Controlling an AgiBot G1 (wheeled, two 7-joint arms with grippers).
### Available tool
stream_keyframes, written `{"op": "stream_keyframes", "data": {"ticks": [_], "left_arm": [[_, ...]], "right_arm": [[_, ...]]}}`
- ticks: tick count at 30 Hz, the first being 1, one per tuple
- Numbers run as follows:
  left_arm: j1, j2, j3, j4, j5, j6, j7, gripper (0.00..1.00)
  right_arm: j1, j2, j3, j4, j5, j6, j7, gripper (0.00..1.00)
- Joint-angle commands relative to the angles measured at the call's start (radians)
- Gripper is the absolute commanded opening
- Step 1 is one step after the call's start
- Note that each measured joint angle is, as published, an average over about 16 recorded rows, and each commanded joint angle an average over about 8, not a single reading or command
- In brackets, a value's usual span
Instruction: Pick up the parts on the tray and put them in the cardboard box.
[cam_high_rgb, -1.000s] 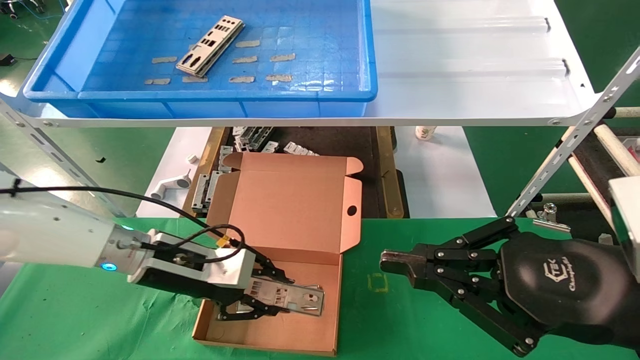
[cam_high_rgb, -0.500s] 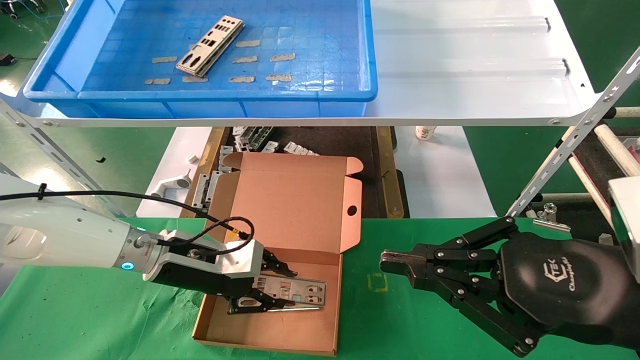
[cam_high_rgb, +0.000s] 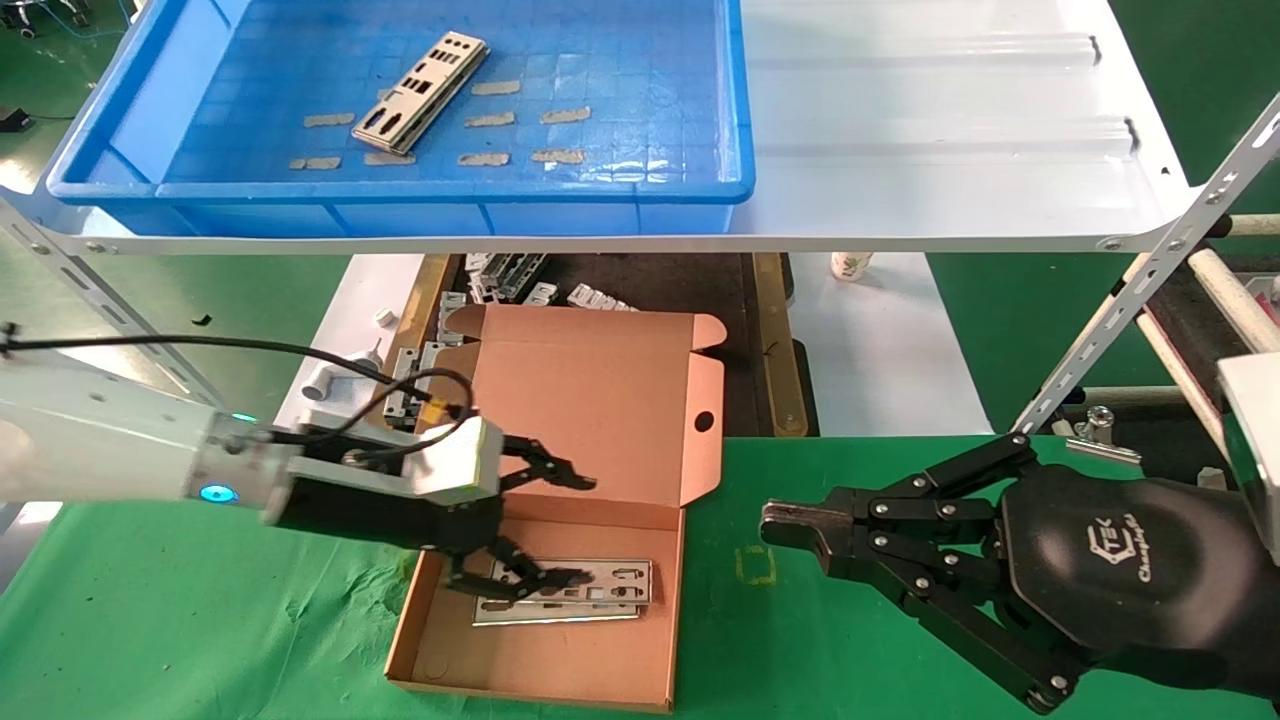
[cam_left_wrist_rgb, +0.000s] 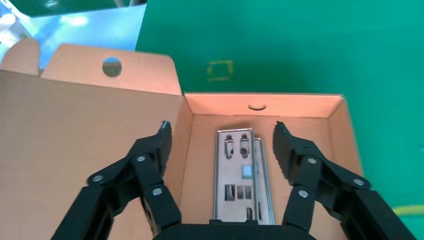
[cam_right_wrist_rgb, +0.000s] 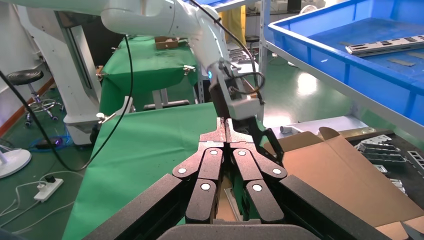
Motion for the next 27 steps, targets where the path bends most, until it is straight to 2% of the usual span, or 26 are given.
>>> {"op": "stream_keyframes", "data": {"ticks": [1, 3, 4, 27], "left_arm": [[-0.003, -0.006, -0.009, 0.002, -0.012, 0.020, -0.006, 1.00], [0.018, -0.019, -0.033, -0.031, -0.026, 0.013, -0.029, 1.00], [0.028, -0.028, -0.045, -0.049, -0.032, 0.012, -0.041, 1.00], [0.252, -0.225, -0.319, -0.479, -0.173, 0.009, -0.323, 1.00]], "right_arm": [[0.000, 0.000, 0.000, 0.000, 0.000, 0.000, 0.000, 0.66], [0.000, 0.000, 0.000, 0.000, 0.000, 0.000, 0.000, 0.91], [0.000, 0.000, 0.000, 0.000, 0.000, 0.000, 0.000, 1.00], [0.000, 0.000, 0.000, 0.000, 0.000, 0.000, 0.000, 1.00]]}}
